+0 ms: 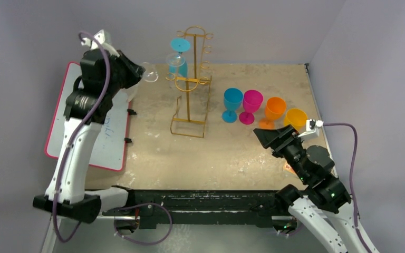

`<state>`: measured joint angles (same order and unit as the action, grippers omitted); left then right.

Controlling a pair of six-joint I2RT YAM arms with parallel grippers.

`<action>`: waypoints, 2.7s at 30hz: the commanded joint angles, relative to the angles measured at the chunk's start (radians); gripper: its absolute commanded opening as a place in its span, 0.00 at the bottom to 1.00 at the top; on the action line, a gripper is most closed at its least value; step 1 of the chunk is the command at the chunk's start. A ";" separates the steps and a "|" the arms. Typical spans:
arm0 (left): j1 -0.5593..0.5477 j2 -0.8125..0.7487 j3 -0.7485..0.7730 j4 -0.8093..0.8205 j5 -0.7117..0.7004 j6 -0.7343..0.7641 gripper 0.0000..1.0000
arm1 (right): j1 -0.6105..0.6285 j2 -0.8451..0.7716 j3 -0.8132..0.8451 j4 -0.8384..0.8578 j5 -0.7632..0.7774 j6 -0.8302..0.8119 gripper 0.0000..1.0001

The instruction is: Take the wine glass off the wine glass rack

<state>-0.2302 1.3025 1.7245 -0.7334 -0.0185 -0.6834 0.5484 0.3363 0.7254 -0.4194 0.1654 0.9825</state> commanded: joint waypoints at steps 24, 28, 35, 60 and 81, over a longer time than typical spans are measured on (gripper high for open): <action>0.000 -0.583 -0.792 0.333 0.448 -0.175 0.00 | -0.005 0.125 -0.097 0.425 -0.325 -0.034 0.76; -0.001 -0.607 -0.852 0.232 0.477 -0.124 0.00 | -0.004 0.182 -0.111 0.445 -0.377 0.021 0.73; -0.148 -0.662 -1.025 0.534 0.489 -0.324 0.00 | -0.004 0.290 -0.170 0.652 -0.556 0.106 0.73; -0.451 -0.619 -1.128 0.761 0.238 -0.404 0.00 | 0.222 0.687 -0.124 0.992 -0.708 0.167 0.50; -0.469 -0.641 -1.167 0.749 0.313 -0.387 0.17 | 0.223 0.666 -0.052 0.886 -0.631 0.095 0.00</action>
<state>-0.6880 0.6571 0.5331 0.0360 0.2497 -1.1107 0.7620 1.0775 0.6014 0.5137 -0.5362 1.1461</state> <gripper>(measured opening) 0.085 0.031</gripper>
